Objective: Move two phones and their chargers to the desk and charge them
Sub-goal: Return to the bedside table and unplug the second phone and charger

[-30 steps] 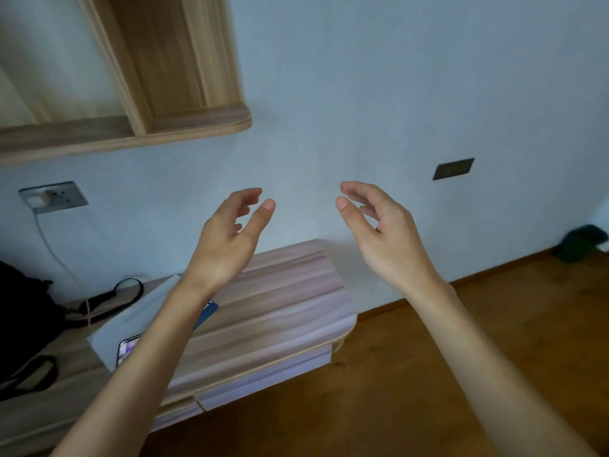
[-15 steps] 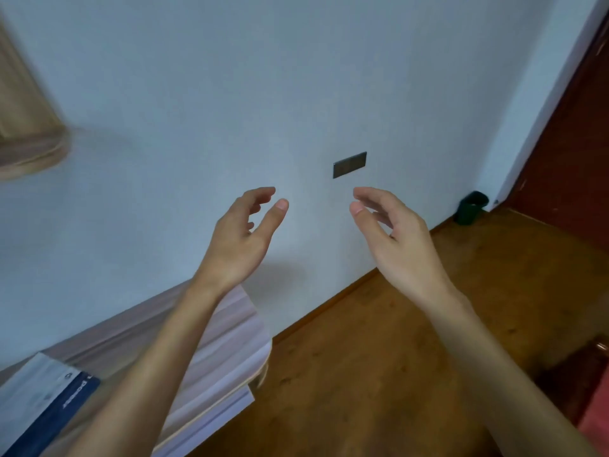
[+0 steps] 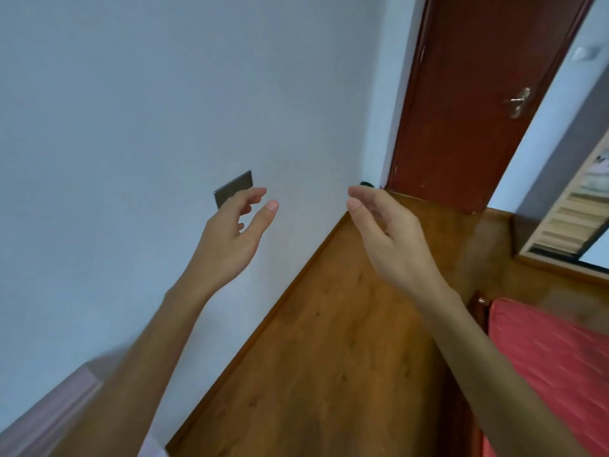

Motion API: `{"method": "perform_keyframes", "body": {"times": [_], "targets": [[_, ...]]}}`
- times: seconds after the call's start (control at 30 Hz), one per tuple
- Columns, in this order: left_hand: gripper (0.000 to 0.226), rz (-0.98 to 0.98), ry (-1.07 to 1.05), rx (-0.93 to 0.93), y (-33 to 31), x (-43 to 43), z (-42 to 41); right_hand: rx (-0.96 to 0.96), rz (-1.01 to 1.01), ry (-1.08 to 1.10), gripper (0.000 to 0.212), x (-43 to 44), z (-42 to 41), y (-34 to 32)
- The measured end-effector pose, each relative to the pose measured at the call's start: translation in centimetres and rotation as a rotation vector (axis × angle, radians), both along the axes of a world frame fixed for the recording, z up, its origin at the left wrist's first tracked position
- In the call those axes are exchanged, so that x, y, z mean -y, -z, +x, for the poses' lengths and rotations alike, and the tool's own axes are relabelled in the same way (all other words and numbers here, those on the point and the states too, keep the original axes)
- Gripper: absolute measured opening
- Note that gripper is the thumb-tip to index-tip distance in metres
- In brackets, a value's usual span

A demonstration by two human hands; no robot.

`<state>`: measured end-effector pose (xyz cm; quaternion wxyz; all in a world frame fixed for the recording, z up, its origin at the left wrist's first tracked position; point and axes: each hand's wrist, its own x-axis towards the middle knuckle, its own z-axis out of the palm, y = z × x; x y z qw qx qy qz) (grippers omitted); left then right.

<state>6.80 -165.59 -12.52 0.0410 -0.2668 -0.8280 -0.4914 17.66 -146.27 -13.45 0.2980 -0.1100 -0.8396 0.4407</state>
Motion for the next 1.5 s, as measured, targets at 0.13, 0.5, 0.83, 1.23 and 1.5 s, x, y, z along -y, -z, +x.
{"method": "perform_keyframes", "body": {"times": [0.13, 0.5, 0.83, 1.23, 1.5], "targets": [[0.047, 0.027, 0.099, 0.013, -1.3, -4.2, -5.2, -0.014, 0.054, 0.079, 0.046, -3.6, -3.4, -1.5], [0.045, -0.016, 0.282, -0.016, -1.4, -17.8, -14.3, -0.024, 0.058, 0.28, 0.043, -13.2, -9.9, -2.1], [0.046, -0.002, 0.389, -0.044, -1.1, -34.3, -20.1, -0.026, 0.056, 0.369, 0.044, -28.9, -13.7, -0.7], [0.046, -0.001, 0.481, -0.12, -3.6, -58.8, -23.8, -0.034, 0.1, 0.431, 0.045, -51.7, -17.0, -2.4], [0.048, -0.024, 0.534, -0.112, -2.2, -71.9, -28.6, -0.001, 0.044, 0.504, 0.044, -63.4, -20.8, -1.2]]}}
